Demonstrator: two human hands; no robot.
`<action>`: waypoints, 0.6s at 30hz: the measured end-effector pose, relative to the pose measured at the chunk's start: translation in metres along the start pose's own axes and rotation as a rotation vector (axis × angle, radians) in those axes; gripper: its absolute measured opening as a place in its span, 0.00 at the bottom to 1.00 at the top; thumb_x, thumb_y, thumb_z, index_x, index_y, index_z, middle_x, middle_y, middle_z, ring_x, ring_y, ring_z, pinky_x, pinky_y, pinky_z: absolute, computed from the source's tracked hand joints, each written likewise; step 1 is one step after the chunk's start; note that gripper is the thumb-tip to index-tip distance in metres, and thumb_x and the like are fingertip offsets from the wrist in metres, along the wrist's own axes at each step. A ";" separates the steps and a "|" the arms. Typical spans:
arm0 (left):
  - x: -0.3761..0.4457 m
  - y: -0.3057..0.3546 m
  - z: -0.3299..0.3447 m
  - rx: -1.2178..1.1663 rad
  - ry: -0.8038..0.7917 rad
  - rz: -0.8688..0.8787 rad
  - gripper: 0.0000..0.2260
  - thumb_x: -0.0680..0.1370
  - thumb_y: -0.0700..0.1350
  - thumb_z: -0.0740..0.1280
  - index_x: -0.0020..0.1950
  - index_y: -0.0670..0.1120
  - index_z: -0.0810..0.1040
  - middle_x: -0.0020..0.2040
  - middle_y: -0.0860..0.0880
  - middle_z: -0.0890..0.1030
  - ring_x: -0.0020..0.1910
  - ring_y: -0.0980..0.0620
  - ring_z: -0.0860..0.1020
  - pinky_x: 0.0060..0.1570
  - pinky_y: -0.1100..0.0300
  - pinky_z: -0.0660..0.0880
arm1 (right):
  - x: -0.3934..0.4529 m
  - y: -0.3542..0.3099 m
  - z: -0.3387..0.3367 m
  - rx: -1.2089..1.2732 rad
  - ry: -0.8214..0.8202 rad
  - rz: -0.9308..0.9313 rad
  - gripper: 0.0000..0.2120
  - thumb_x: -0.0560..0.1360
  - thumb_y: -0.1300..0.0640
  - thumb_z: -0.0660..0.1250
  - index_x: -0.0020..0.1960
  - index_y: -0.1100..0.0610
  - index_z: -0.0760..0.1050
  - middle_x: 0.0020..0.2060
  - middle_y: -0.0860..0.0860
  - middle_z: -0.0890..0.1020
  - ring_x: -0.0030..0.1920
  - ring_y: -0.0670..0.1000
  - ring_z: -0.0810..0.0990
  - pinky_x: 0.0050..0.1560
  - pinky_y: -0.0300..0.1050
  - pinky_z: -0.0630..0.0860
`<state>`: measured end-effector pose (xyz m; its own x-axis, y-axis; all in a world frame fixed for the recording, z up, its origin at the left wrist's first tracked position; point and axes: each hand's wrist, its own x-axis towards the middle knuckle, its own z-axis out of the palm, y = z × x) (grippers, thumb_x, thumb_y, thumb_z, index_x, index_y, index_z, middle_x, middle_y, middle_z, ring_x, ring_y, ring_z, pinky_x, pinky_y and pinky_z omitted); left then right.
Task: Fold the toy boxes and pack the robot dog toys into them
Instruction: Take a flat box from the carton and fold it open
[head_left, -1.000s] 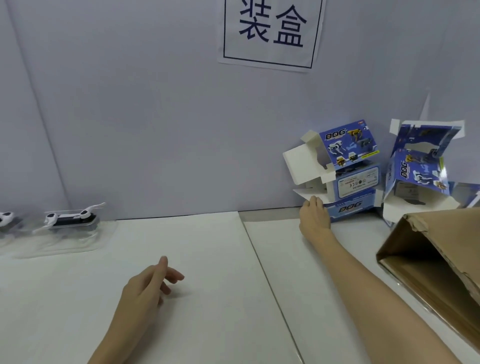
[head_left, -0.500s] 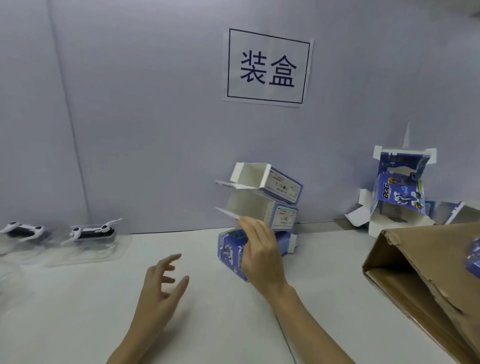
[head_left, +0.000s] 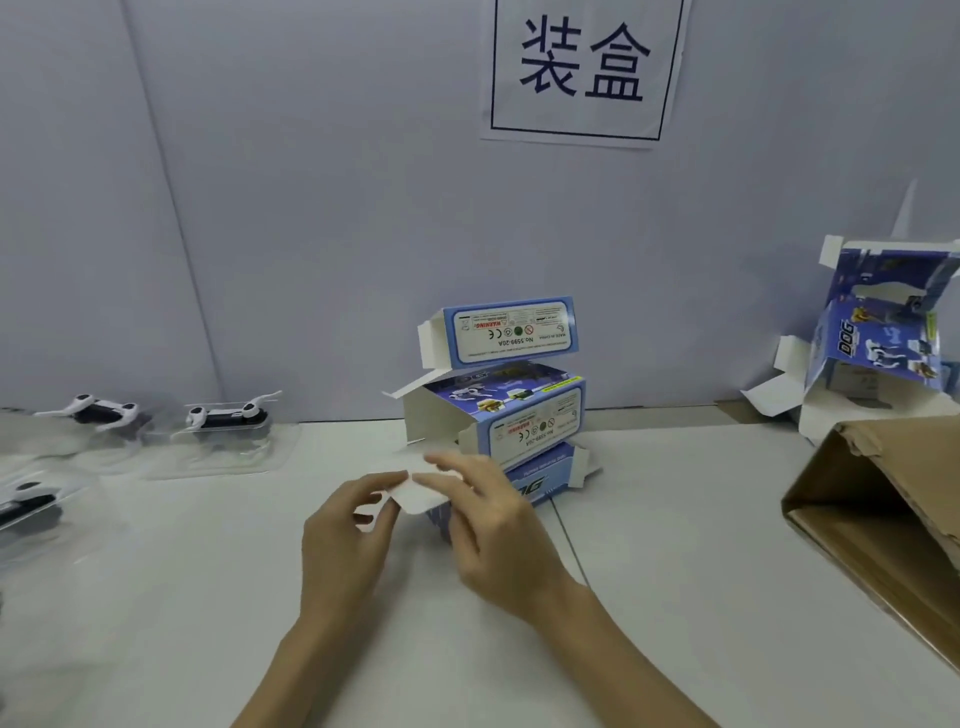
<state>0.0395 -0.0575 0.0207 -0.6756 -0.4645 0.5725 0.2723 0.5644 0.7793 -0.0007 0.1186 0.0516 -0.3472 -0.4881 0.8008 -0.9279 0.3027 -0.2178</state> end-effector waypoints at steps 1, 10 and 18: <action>0.001 0.001 -0.002 -0.016 0.025 -0.039 0.21 0.77 0.33 0.71 0.51 0.63 0.84 0.47 0.62 0.85 0.48 0.59 0.83 0.45 0.66 0.77 | 0.001 0.003 -0.004 -0.019 0.048 0.024 0.21 0.77 0.70 0.60 0.67 0.62 0.79 0.67 0.57 0.79 0.68 0.56 0.76 0.70 0.48 0.74; 0.007 0.004 -0.011 -0.351 0.025 -0.236 0.16 0.80 0.37 0.70 0.54 0.59 0.87 0.50 0.56 0.87 0.53 0.56 0.84 0.53 0.60 0.77 | -0.009 0.036 -0.031 -0.048 -0.069 0.417 0.27 0.84 0.64 0.61 0.81 0.50 0.64 0.80 0.44 0.65 0.78 0.45 0.62 0.74 0.50 0.72; 0.003 -0.017 -0.005 -0.047 -0.233 -0.146 0.24 0.81 0.41 0.69 0.70 0.66 0.74 0.63 0.53 0.80 0.51 0.47 0.82 0.51 0.53 0.74 | 0.008 0.023 -0.120 -0.424 0.303 0.628 0.17 0.79 0.65 0.66 0.66 0.55 0.80 0.68 0.55 0.79 0.70 0.60 0.74 0.76 0.59 0.64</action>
<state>0.0366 -0.0718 0.0107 -0.8481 -0.3662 0.3830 0.1877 0.4682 0.8634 -0.0081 0.2198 0.1204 -0.6774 0.0997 0.7288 -0.4211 0.7598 -0.4953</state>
